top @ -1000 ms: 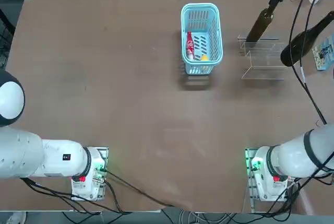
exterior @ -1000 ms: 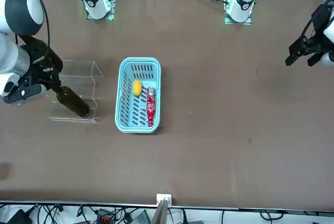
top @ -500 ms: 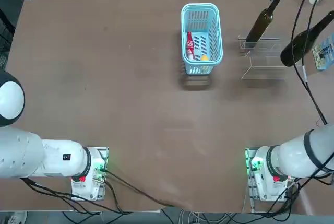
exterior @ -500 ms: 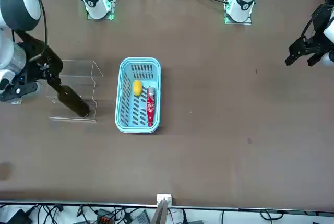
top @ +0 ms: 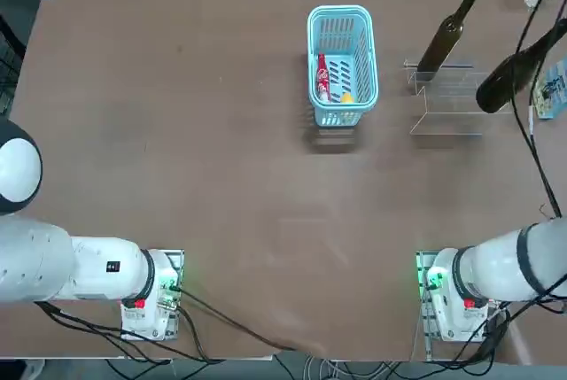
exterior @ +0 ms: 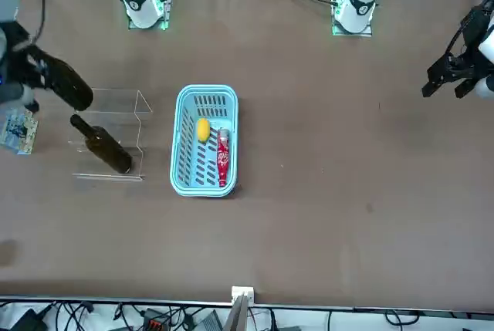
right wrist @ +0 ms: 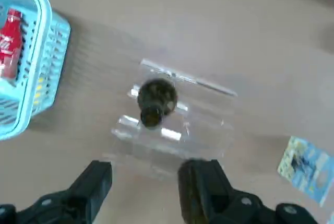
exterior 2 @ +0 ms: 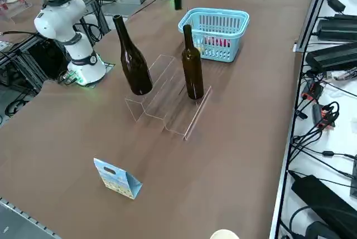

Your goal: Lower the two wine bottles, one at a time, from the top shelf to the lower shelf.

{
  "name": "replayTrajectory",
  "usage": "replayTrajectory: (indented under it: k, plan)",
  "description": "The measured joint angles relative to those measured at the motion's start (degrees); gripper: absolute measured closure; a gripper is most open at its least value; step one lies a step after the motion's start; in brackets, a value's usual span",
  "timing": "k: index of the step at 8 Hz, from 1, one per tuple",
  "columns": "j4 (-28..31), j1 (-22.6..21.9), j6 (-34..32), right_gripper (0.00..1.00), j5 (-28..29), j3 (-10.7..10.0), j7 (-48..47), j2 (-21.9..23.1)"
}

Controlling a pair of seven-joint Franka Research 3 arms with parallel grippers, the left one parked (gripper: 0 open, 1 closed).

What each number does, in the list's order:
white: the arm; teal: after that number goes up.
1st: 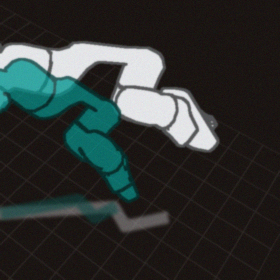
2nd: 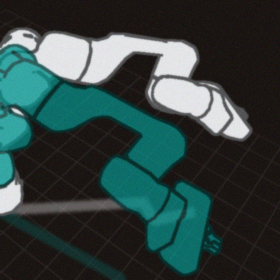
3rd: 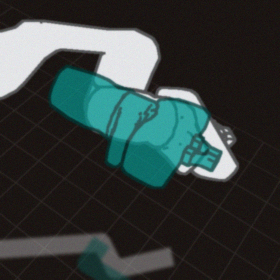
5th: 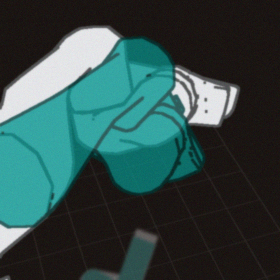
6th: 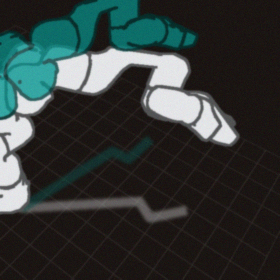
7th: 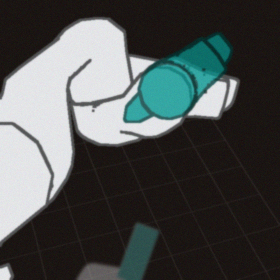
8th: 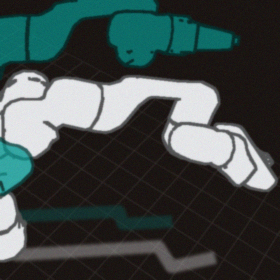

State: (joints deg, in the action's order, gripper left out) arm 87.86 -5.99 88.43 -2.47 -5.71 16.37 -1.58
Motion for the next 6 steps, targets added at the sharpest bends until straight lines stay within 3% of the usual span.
replayTrajectory:
  k: [4, 6]
  plan:
    - [3.4, 0.2, -3.2, 0.0, -0.2, -5.8, 4.7, 5.4]
    - [5.7, 0.3, -3.2, 0.0, -0.8, -7.8, 6.3, 7.5]
